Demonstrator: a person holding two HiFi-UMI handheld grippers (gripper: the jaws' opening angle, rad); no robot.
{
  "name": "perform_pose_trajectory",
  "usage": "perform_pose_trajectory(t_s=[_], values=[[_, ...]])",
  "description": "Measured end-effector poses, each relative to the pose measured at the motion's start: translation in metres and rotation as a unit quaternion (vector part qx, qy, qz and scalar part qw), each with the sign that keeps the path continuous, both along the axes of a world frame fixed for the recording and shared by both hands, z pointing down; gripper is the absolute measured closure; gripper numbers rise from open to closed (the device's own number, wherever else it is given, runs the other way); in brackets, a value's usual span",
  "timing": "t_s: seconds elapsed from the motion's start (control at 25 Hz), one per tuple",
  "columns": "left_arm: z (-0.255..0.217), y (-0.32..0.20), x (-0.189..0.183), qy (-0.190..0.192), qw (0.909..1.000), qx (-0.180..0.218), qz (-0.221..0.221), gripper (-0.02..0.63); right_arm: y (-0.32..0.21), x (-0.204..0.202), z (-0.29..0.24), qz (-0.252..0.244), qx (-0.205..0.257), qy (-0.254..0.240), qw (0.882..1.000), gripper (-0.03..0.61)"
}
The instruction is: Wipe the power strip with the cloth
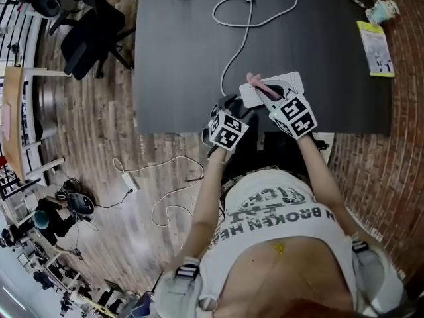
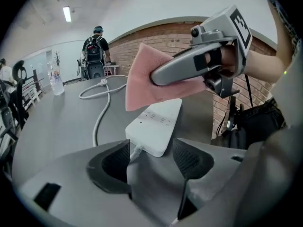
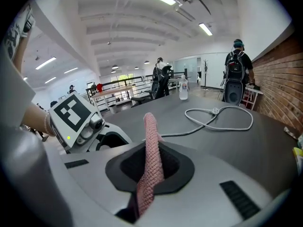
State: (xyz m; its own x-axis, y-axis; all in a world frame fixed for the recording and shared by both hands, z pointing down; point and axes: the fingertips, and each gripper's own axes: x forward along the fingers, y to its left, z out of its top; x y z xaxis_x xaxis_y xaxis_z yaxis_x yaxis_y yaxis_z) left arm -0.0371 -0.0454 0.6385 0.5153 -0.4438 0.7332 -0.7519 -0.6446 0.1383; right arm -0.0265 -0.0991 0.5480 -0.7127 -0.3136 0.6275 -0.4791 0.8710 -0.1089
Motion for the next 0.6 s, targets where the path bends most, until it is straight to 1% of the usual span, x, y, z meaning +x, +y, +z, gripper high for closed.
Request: perform_pose_trajectory(t_s=[0.12,0.24,0.4,0.52,0.6], values=[[0.014,-0.001,0.004,-0.029,0.9993,-0.012,0.019,0.344,0.001,-0.005,0.021,-0.018,-0.017,0.020,1.000,0.561],[0.022,-0.003,0.008,-0.048,0.9983,-0.020,0.026,0.344,0.004,-0.011,0.039,-0.037,-0.028,0.037,0.998,0.561],[0.026,-0.006,0.009,-0.055,0.9977,-0.031,0.027,0.344,0.007,-0.023,0.058,-0.064,-0.042,0.054,0.996,0.561],[0.030,-0.008,0.009,-0.067,0.9960,-0.040,0.045,0.344,0.008,-0.030,0.070,-0.077,-0.057,0.064,0.993,0.561],[0.031,-0.009,0.009,-0.066,0.9954,-0.045,0.053,0.344,0.009,-0.033,0.077,-0.085,-0.067,0.070,0.992,0.561]])
